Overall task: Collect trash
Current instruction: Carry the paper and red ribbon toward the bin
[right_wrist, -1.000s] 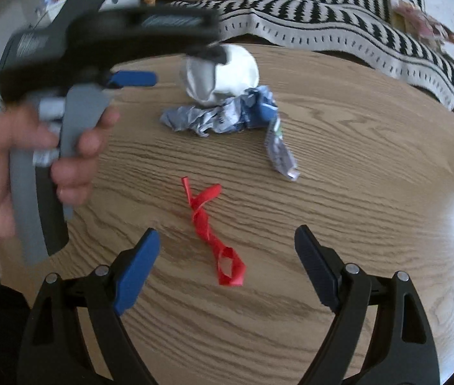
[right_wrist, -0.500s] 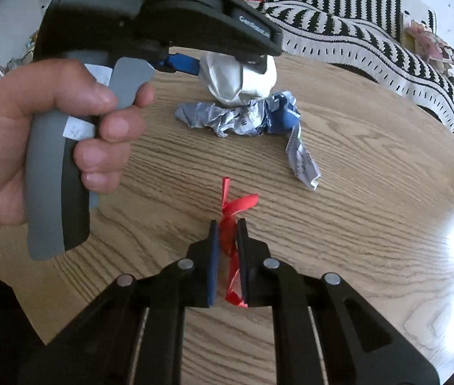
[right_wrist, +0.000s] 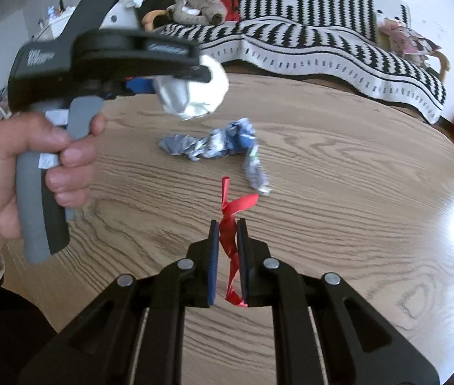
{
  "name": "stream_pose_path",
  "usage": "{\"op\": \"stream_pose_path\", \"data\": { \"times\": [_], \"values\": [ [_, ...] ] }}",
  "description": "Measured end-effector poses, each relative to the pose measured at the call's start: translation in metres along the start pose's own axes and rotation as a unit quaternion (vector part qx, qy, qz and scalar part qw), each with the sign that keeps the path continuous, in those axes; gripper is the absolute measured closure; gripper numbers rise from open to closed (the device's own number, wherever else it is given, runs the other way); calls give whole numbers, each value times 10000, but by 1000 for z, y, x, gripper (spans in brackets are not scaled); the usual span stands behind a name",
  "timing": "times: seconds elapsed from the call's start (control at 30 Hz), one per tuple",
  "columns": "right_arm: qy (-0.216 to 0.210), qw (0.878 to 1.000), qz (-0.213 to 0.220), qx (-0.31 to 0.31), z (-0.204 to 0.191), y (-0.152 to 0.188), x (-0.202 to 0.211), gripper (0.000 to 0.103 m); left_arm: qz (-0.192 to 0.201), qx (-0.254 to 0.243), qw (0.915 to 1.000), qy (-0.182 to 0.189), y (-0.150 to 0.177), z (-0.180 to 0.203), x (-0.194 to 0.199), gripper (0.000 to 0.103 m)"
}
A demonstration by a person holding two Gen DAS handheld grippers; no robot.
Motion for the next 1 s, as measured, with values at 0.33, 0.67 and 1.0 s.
{"op": "stream_pose_path", "data": {
  "times": [0.33, 0.67, 1.0],
  "values": [
    [346, 9968, 285, -658, 75, 26, 70, 91, 63, -346, 9987, 364, 14, 58, 25, 43],
    [964, 9818, 604, -1518, 180, 82, 156, 91, -118, -1309, 9825, 1320, 63, 204, 43, 43],
    [1846, 9441, 861, -2592, 292, 187, 253, 91, -529, -2292, 9435, 2335, 144, 362, 52, 43]
  ]
}}
Point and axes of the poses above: each gripper's, at about its wrist camera, not at the fingertips, and x roughly against the way its jaws point, z to its right, y to its underside, the point moved 2 cm from there along -x, roughly the way its jaws point, and after that the axes turned 2 degrees about -x, right-handed, at the moved point
